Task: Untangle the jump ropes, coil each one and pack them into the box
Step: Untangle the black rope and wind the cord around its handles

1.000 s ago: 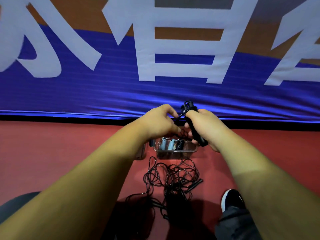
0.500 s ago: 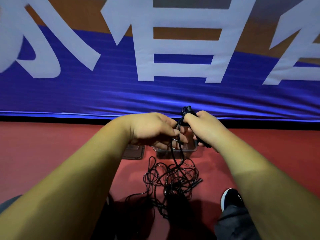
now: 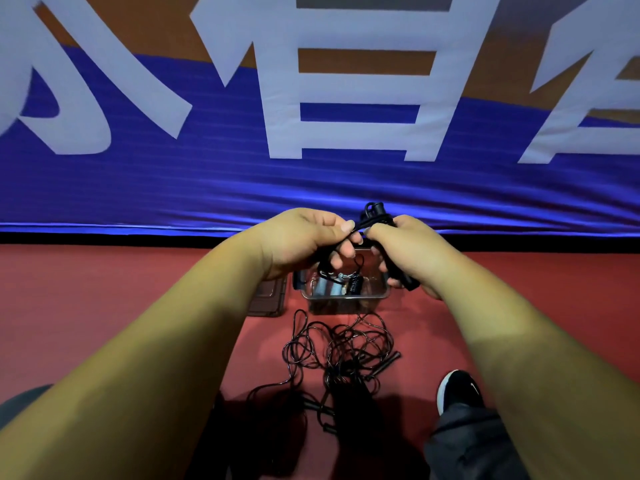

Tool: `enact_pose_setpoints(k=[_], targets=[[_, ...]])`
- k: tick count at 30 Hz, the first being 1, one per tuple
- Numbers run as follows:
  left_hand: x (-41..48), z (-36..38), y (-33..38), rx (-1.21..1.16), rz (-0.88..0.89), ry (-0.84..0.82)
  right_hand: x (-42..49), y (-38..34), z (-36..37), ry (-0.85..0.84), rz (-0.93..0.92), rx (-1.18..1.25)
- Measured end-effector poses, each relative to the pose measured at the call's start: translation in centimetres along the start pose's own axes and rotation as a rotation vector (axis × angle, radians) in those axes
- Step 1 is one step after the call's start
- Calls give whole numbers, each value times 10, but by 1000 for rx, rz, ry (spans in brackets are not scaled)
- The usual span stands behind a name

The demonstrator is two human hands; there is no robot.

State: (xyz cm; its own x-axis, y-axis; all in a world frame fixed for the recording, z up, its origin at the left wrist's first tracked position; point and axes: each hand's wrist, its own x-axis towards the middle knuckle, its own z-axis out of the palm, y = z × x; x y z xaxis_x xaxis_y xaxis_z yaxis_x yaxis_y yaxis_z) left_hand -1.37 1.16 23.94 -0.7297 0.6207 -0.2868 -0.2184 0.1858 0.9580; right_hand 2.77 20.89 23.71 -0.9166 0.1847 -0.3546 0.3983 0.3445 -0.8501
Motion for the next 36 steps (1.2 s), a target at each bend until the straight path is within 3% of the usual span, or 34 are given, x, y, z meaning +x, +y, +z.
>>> enact_pose_setpoints(k=[9, 13, 19, 23, 29, 36], targets=[[-3, 2, 4, -227, 134, -29, 0, 1, 1, -52, -6, 186], [-4, -1, 8, -290, 120, 106, -4, -1, 4, -93, -15, 274], [-3, -5, -1, 86, 61, 131, -6, -3, -1, -109, 19, 445], [-3, -6, -6, 54, -46, 123, -9, -3, -5, -168, 20, 437], [-6, -12, -5, 144, -9, 154, -10, -1, -2, -138, -7, 400], [-10, -17, -13, -10, -33, -74, -9, 0, -6, -133, -22, 403]])
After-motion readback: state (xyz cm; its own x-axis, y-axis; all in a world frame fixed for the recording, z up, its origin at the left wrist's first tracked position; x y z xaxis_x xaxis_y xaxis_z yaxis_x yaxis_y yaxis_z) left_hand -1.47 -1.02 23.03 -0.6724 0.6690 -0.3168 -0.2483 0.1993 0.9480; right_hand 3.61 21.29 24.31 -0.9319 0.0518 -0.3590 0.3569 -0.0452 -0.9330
